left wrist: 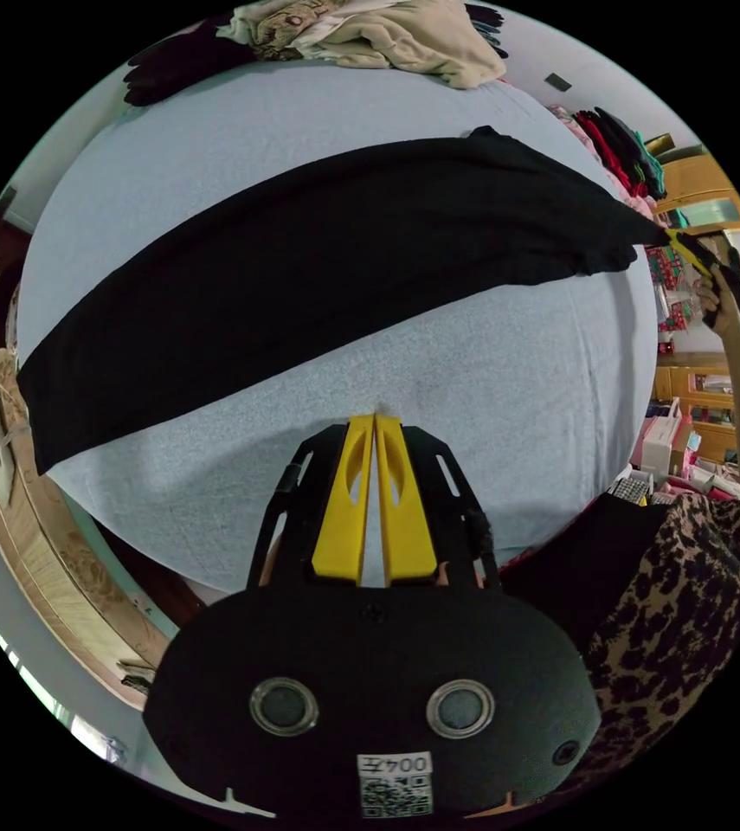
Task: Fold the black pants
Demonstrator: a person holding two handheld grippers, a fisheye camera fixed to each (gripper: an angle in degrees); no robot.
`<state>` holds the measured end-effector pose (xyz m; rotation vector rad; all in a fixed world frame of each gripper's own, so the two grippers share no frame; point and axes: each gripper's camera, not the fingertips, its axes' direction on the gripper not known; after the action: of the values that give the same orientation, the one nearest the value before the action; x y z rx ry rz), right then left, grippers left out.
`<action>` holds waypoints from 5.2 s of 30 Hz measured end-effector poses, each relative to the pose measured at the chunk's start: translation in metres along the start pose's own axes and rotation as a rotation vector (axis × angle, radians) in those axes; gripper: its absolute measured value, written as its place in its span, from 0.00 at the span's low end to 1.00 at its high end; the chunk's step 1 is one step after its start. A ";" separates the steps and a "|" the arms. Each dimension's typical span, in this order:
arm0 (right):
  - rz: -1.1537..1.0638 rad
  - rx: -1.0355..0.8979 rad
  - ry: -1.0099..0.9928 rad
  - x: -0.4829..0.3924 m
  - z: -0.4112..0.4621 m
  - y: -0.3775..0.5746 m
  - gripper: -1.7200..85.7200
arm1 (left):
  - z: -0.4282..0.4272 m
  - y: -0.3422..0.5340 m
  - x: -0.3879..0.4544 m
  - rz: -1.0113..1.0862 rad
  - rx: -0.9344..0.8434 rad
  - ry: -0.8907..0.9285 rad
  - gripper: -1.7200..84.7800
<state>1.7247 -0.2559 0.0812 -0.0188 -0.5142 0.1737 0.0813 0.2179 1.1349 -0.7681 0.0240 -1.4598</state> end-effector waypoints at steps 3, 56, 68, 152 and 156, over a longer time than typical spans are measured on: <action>0.073 -0.099 -0.051 0.043 0.019 -0.013 0.03 | 0.005 0.000 0.004 -0.016 0.010 0.007 0.02; 0.232 -0.124 -0.094 0.126 0.012 -0.119 0.10 | 0.036 -0.110 0.025 0.454 0.197 -0.069 0.02; 0.243 -0.137 -0.106 0.132 0.011 -0.125 0.10 | 0.057 -0.112 -0.110 0.160 0.158 0.209 0.14; 0.410 -0.041 -0.421 0.237 -0.043 -0.079 0.15 | 0.195 -0.049 -0.552 -0.672 0.348 1.105 0.06; 0.423 0.033 -0.481 0.240 -0.039 -0.085 0.15 | 0.192 -0.041 -0.551 -0.670 0.352 1.101 0.06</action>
<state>1.9627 -0.2978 0.1693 -0.0548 -0.9850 0.6099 0.0482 0.7981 1.0647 0.4359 0.3641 -2.2901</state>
